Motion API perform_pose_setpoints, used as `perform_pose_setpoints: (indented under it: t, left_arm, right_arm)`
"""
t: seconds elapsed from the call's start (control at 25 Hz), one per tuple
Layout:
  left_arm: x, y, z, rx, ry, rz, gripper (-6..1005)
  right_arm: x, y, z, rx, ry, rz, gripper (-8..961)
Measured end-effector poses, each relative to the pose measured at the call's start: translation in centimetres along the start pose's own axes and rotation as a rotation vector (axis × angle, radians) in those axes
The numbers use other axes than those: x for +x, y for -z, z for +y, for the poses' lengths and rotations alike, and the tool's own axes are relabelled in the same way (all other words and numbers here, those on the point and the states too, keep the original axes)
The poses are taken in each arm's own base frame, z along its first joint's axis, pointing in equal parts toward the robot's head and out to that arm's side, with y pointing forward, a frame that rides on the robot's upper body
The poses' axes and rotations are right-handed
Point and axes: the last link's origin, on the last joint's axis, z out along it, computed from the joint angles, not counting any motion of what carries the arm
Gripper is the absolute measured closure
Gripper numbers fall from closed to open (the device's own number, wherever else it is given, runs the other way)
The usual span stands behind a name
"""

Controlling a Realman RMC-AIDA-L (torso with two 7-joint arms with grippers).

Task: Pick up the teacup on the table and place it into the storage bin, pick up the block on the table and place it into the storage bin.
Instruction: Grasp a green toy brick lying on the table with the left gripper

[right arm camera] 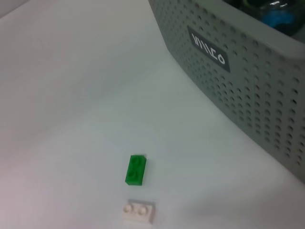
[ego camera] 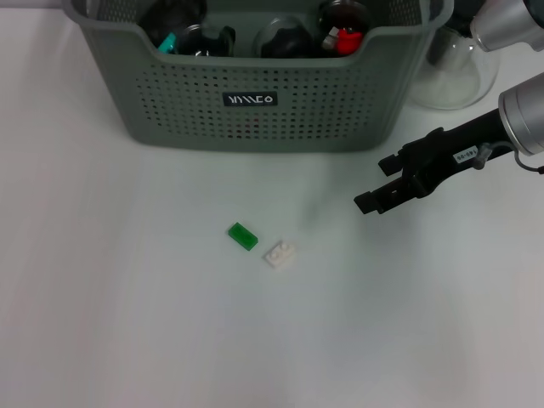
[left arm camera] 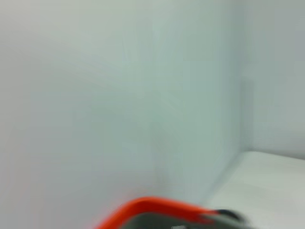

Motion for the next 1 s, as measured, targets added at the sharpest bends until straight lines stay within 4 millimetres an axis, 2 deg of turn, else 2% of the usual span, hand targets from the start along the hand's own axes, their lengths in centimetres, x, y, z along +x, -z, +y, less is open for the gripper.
perform_pose_setpoints:
  t: [0.16,0.32,0.48,0.52,0.56,0.72,1.0]
  left_arm:
    - [-1.9,1.1,4.0,-0.178,-0.123,-0.081,134]
    - [-4.8,0.3,6.7,-0.366,-0.161,-0.209,133]
    - [-8.3,-2.3,7.0,-0.483,-0.172,-0.323,137]
    - [-8.3,-2.3,7.0,-0.483,-0.172,-0.323,138]
    - [-9.9,-3.9,6.9,-0.533,-0.198,-0.378,139]
    - [-12.4,-6.7,7.0,-0.606,-0.286,-0.476,144]
    - [-14.9,-9.9,8.3,-0.629,-0.458,-0.617,152]
  right_arm:
    - [0.2,0.2,-0.2,0.005,-0.009,0.001,8]
    - [0.6,0.2,-0.3,0.003,-0.024,0.001,8]
    - [0.9,0.1,-0.3,0.003,-0.036,-0.003,9]
    - [0.9,0.1,-0.3,0.001,-0.039,-0.003,9]
    - [1.1,0.0,-0.3,0.0,-0.044,-0.002,9]
    - [1.3,-0.2,-0.2,-0.006,-0.063,0.003,9]
    - [1.5,-0.5,0.0,-0.014,-0.076,0.007,8]
